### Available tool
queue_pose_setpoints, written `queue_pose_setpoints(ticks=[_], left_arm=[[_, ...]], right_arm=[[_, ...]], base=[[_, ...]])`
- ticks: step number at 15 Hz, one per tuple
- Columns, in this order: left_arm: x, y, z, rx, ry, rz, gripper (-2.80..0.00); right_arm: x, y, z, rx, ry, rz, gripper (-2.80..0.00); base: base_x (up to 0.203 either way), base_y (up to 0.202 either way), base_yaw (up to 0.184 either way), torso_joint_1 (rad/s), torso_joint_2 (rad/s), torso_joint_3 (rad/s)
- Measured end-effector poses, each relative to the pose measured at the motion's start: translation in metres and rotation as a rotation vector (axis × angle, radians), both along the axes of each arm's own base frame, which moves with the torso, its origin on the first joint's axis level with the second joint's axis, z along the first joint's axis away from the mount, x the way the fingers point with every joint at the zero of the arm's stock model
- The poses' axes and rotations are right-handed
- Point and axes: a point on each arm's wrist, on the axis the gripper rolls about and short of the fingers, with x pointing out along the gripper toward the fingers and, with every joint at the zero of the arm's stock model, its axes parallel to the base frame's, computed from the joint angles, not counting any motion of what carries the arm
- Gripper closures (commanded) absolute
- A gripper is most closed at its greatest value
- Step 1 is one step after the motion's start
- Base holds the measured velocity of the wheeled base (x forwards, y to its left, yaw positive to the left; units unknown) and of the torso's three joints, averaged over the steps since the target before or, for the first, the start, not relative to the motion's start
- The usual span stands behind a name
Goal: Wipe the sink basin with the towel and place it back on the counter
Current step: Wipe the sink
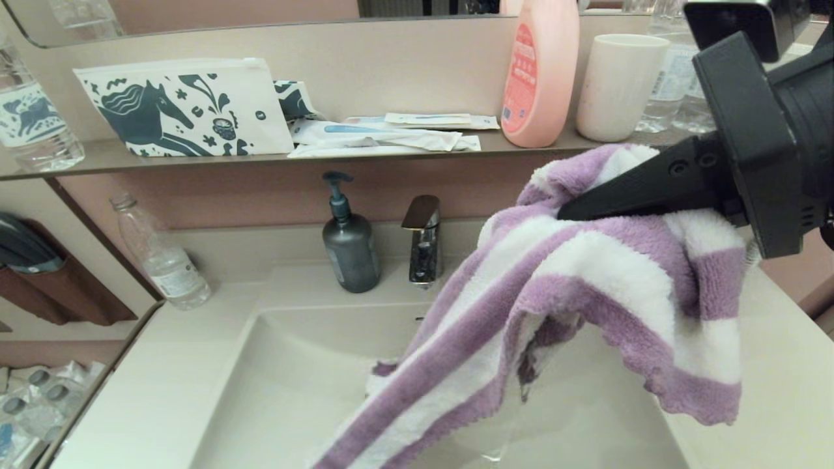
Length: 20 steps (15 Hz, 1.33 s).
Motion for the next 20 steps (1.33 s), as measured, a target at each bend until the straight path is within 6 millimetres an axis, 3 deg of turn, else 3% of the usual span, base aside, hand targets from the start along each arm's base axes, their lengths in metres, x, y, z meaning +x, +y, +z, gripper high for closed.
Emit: queue_pose_setpoints(ticks=[9,13,20], left_arm=[[0.000,0.000,0.000,0.000,0.000,0.000,0.00],[0.000,0.000,0.000,0.000,0.000,0.000,0.00],[0.000,0.000,0.000,0.000,0.000,0.000,0.00]], right_arm=[[0.032,0.007,-0.095,-0.322,0.267,-0.204,0.00],[0.048,0.025,-0.147,-0.420,0.406,-0.256,0.00],[0.075,0.062,-0.230,-0.671,0.478,-0.351,0.00]], base=[[0.000,0.000,0.000,0.000,0.00,0.000],[0.000,0.000,0.000,0.000,0.00,0.000],[0.000,0.000,0.000,0.000,0.00,0.000]])
